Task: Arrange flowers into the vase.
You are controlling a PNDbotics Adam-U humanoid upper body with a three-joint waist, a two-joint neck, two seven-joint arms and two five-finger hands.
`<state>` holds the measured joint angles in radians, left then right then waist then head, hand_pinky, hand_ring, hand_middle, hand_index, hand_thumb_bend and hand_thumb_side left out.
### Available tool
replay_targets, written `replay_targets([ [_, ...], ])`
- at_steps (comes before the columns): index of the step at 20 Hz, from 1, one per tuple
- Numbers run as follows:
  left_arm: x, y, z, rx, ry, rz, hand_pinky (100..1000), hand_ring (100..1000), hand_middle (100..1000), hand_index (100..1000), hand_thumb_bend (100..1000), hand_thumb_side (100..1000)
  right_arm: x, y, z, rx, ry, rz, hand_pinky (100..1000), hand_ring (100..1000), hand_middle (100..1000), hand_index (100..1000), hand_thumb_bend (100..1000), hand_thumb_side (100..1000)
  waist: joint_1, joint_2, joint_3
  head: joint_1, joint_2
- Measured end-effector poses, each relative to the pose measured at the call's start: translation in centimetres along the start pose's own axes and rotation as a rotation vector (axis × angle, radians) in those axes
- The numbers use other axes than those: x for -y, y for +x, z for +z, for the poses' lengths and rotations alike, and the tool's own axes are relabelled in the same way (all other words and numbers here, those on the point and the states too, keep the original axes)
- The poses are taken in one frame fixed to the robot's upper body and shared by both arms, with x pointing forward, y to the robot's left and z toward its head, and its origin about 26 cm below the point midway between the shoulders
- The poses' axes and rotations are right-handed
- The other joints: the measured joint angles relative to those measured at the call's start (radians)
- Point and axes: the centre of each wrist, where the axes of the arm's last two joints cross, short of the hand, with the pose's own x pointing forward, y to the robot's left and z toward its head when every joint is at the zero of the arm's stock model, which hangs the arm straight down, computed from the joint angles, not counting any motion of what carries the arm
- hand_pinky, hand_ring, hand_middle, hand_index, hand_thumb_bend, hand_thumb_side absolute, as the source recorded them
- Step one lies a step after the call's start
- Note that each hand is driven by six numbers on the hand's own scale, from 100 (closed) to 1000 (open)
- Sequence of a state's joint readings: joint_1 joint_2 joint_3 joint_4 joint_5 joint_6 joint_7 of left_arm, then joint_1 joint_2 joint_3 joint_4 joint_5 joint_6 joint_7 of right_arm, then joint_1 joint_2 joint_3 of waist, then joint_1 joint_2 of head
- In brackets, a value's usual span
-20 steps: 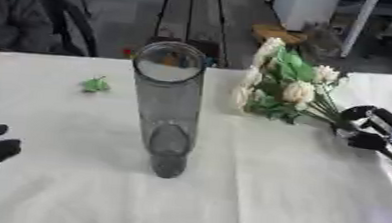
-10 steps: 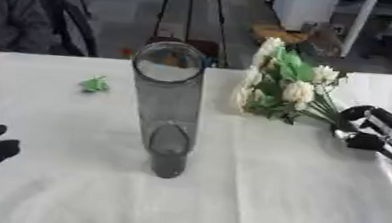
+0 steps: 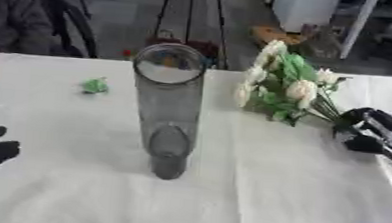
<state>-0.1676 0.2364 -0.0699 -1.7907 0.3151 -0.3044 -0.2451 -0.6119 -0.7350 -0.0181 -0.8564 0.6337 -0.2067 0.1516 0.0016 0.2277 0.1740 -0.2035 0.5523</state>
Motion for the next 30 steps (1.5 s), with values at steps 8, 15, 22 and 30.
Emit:
replay_targets([
  [8, 0.00, 0.00, 0.00, 0.000, 0.000, 0.000, 856, 793, 815, 842, 883, 622, -0.02, 0.01, 0.00, -0.011, -0.008, 0.015, 645, 744, 620, 767, 148, 447, -0.002, 0.000, 0.000, 0.000, 0.000],
  [15, 0.01, 0.00, -0.02, 0.001, 0.000, 0.001, 856, 794, 815, 842, 882, 622, -0.05, 0.00, 0.01, -0.020, -0.024, 0.030, 518, 637, 505, 706, 119, 425, -0.002, 0.000, 0.000, 0.000, 0.000],
  [22, 0.16, -0.05, -0.07, 0.004, 0.003, 0.007, 856, 794, 815, 842, 880, 623, -0.13, -0.02, 0.07, -0.032, -0.055, 0.052, 338, 507, 358, 568, 100, 401, -0.002, 0.000, -0.001, 0.002, -0.001],
  [30, 0.16, -0.05, -0.09, 0.004, 0.002, 0.006, 855, 795, 815, 842, 880, 623, -0.81, 0.04, 0.12, -0.039, -0.090, 0.071, 159, 391, 223, 425, 100, 376, -0.002, 0.001, -0.002, 0.003, -0.002],
])
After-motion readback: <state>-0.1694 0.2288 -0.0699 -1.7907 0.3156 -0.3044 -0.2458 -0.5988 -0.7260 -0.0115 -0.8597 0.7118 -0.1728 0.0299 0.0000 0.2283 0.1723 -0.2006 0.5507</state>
